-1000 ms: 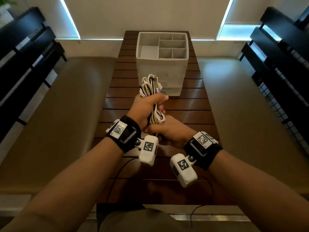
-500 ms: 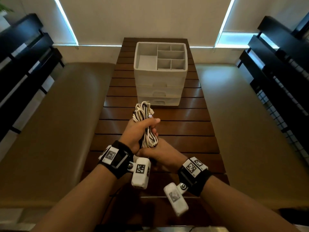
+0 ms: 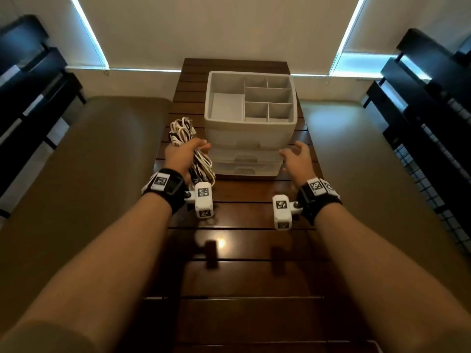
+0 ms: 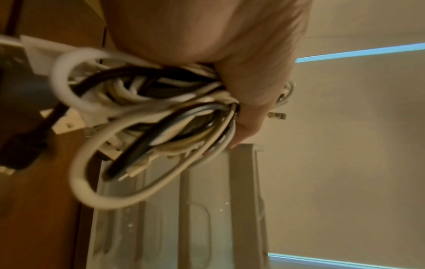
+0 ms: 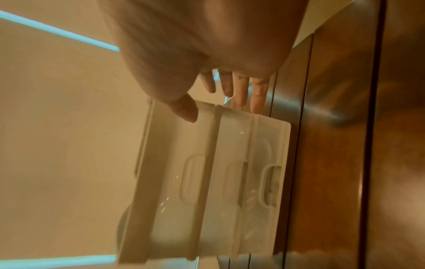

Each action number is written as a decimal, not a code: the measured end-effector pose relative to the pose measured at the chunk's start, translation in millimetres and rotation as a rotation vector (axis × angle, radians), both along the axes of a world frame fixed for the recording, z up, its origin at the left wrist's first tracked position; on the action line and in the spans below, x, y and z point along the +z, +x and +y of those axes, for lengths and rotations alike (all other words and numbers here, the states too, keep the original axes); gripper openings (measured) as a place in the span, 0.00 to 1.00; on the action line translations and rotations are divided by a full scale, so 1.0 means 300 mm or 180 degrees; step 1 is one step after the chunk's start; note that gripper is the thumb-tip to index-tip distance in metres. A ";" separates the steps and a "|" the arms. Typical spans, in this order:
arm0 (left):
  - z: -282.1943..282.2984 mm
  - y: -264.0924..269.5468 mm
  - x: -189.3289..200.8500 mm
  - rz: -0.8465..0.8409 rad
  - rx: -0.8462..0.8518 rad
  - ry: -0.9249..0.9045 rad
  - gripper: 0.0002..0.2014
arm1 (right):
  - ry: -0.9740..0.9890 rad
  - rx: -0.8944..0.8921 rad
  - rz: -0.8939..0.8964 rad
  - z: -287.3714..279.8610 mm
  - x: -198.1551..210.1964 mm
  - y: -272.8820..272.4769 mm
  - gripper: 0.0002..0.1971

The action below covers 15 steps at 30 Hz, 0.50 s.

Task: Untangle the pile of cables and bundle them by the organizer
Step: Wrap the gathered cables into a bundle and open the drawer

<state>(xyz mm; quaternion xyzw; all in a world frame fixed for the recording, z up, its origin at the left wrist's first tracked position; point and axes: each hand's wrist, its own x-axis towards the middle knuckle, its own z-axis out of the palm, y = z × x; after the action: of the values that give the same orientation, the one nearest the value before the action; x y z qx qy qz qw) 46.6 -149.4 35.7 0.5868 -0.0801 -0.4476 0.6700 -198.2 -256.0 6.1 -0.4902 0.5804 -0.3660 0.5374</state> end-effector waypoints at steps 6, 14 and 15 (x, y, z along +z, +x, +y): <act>-0.076 0.015 -0.028 -0.0478 -0.0591 0.0095 0.10 | -0.0047 0.0330 -0.0017 -0.074 -0.078 0.006 0.38; 0.050 -0.049 -0.089 -0.0577 -0.0383 0.0093 0.08 | -0.0193 0.0219 -0.0025 0.111 -0.015 -0.011 0.28; 0.070 -0.062 -0.097 -0.0535 -0.0335 0.0075 0.07 | -0.0216 0.0188 -0.0041 0.134 -0.015 -0.018 0.27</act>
<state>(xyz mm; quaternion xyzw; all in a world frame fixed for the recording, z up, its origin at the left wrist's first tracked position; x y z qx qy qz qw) 27.9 -128.3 6.8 0.6251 -0.1615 -0.4324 0.6295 -203.6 -216.0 1.6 -0.5228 0.5495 -0.3726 0.5347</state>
